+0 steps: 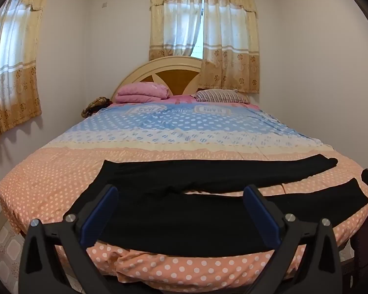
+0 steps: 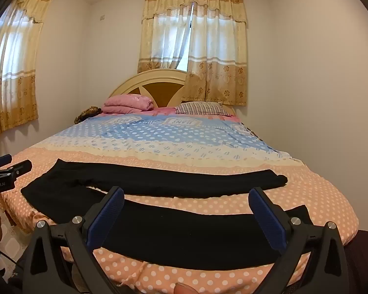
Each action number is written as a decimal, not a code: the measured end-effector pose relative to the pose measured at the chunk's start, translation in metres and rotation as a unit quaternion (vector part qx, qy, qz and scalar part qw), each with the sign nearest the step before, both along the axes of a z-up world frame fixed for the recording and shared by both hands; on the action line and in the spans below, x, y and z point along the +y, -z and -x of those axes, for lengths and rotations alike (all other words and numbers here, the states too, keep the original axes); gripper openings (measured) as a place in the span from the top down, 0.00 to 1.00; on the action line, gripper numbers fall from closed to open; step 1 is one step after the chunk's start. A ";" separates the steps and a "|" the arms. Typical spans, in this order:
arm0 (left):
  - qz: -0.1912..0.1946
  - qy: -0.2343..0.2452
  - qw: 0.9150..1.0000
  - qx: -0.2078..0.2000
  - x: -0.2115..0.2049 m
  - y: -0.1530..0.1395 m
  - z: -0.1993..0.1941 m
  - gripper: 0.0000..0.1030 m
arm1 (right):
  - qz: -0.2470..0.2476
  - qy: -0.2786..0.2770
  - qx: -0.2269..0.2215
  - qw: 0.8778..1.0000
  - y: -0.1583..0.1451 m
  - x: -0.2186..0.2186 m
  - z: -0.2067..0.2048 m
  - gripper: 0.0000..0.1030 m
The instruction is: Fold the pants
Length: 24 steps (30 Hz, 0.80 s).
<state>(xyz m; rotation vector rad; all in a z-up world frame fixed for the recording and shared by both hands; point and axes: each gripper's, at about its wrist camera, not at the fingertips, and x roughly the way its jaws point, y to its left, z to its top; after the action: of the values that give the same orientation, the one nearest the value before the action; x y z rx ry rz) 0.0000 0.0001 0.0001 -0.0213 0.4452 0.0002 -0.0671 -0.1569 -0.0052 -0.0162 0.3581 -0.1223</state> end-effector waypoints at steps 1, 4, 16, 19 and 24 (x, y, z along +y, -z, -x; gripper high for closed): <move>-0.001 0.000 1.000 0.000 0.000 0.000 0.000 0.00 | 0.000 0.000 0.000 1.000 0.000 0.000 0.000 0.01; 0.000 0.000 1.000 0.000 0.002 0.000 -0.001 0.00 | -0.001 -0.001 -0.002 1.000 0.000 0.000 0.000 0.01; -0.008 -0.002 1.000 0.004 0.010 0.003 -0.003 0.00 | -0.001 0.004 0.003 1.000 0.002 -0.006 0.000 0.01; -0.007 -0.003 1.000 0.004 0.012 0.004 -0.004 0.00 | -0.001 0.004 0.004 1.000 0.004 -0.004 -0.001 0.01; -0.007 -0.003 1.000 0.003 0.013 0.005 -0.002 0.00 | 0.000 0.005 0.006 1.000 0.008 -0.003 -0.005 0.01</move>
<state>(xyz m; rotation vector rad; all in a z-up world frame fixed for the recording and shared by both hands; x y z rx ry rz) 0.0022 0.0127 -0.0052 -0.0081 0.4501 0.0101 -0.0625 -0.1604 -0.0128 -0.0155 0.3710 -0.1323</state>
